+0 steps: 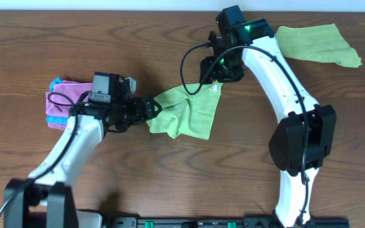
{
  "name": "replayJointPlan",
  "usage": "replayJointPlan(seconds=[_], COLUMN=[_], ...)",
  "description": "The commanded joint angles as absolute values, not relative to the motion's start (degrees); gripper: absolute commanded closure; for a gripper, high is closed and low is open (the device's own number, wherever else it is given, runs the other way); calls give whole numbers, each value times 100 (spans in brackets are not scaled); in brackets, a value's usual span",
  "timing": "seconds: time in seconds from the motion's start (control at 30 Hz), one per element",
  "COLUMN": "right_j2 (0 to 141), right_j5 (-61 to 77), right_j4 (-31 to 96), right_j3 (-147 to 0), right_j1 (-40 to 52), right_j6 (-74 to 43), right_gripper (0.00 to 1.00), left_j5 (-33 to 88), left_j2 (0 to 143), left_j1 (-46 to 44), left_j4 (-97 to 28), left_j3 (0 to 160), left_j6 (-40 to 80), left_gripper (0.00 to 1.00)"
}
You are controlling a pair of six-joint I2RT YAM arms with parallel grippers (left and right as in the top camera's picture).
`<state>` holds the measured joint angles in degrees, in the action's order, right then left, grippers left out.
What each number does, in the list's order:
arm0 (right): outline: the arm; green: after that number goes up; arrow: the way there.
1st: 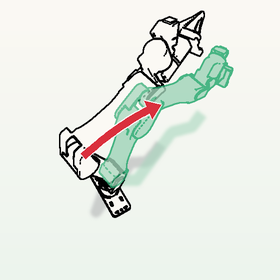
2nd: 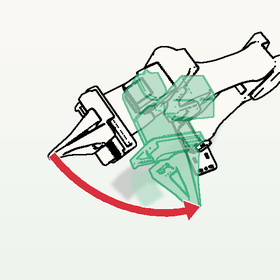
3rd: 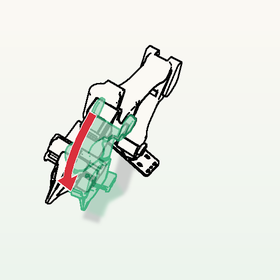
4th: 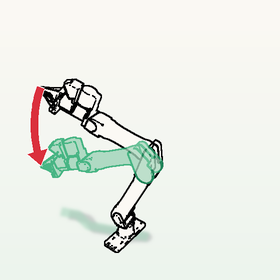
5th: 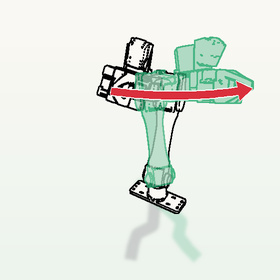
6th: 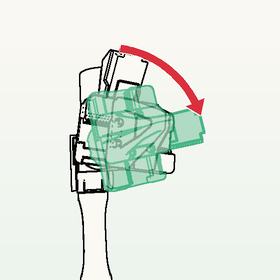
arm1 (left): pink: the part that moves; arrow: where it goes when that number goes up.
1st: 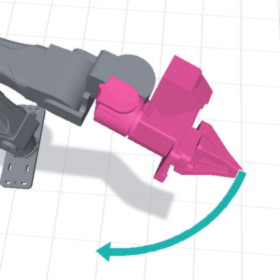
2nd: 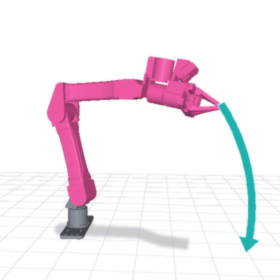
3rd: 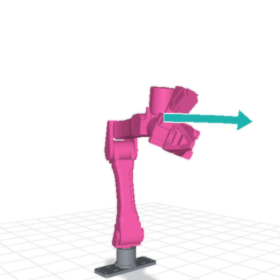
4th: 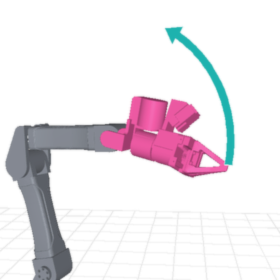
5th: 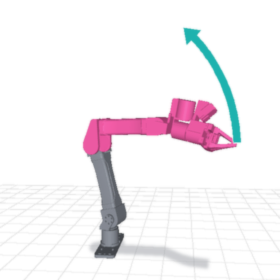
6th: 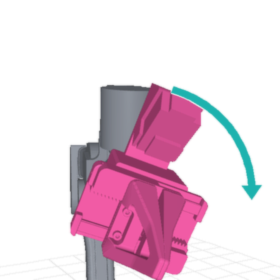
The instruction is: Fold the cloth
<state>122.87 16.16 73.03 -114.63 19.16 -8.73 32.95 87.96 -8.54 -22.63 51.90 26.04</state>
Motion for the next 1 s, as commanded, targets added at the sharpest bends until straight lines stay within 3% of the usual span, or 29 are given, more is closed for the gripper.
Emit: replayJointPlan(seconds=[0.0, 0.33, 0.43, 0.73, 0.87, 0.9, 0.97], right_j2=[12383, 12383, 12383, 12383, 12381, 12383, 12383], right_j5=[1695, 1695, 1695, 1688, 1640, 1623, 1531], right_j4=[7325, 7301, 7303, 7282, 7286, 7286, 7284], right_j3=[-11443, -11443, -11443, -11443, -11443, -11443, -11443], right_j1=[1918, 1916, 1916, 1916, 1916, 1916, 1916], right_j6=[-805, -805, -805, -805, -805, -805, -794], right_gripper=[38, 41, 42, 48, 51, 52, 53], left_j5=[3352, 3487, 3607, 3583, 3548, 3538, 3494], left_j2=[9054, 9778, 9902, 10003, 10003, 10003, 10003], left_j1=[-867, -873, -875, -982, -989, -989, -987], left_j4=[-2003, -1173, -902, -438, -263, -163, 30], left_j3=[5334, 5334, 5334, 5334, 5334, 5334, 5334], left_j6=[3057, 3680, 3857, 4101, 4206, 4206, 4222], left_gripper=[5, 5, 0, 43, 89, 94, 94])
